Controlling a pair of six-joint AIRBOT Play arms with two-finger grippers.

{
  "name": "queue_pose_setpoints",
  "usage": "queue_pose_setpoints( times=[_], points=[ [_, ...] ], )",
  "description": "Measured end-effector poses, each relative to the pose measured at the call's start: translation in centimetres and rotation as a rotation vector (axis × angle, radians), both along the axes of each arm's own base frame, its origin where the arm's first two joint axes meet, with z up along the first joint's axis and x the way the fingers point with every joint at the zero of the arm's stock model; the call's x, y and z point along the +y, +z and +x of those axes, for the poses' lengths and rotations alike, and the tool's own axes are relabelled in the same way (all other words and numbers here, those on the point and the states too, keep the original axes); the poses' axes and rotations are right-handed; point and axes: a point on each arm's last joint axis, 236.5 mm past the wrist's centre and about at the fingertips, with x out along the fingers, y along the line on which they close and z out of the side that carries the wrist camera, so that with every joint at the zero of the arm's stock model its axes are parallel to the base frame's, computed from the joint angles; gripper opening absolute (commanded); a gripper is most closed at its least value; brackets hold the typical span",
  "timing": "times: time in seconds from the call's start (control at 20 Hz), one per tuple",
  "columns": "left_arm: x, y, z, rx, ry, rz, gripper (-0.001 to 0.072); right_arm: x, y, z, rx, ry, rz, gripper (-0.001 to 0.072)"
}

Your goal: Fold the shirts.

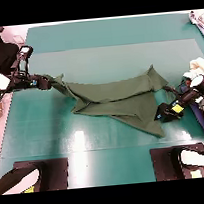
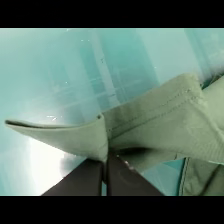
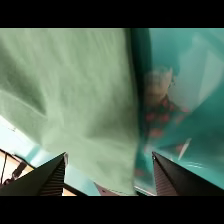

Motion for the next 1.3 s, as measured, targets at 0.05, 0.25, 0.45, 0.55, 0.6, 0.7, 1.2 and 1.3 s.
queue_pose_setpoints(
  times=[0.05,0.25,0.45,0.55,0.6,0.7,1.2,1.3],
  points=[
    [0.0,0.0,0.0,0.000,0.000,0.000,0.0027,0.4,-0.2,0.1,-0.002,0.012,0.001,0.0575],
    [0.0,0.0,0.0,0.001,0.000,0.000,0.0026,1.9,-0.7,0.9,-0.038,0.035,0.006,0.0210],
    [-0.1,-0.2,-0.4,0.018,-0.008,0.000,0.0025,3.6,-0.6,2.3,-0.090,0.010,0.045,0.0017],
    [-0.2,0.5,-0.6,0.015,-0.015,-0.001,0.0025,5.2,0.8,3.4,-0.141,-0.017,0.118,0.0017],
    [-0.3,1.3,-0.7,0.005,-0.020,-0.001,0.0025,6.1,2.0,4.4,-0.188,-0.037,0.158,0.0016],
    [-0.3,4.3,-0.3,-0.060,-0.023,-0.002,0.0025,7.5,5.6,7.1,-0.328,-0.071,0.226,0.0016],
    [5.3,34.5,-4.8,-0.751,0.098,0.253,0.0025,5.0,43.6,15.6,-1.467,-0.229,0.295,0.0017],
    [7.4,40.6,-9.0,-0.901,0.167,0.333,0.0025,3.5,49.0,14.0,-1.612,-0.256,0.249,0.0018]
  ],
)
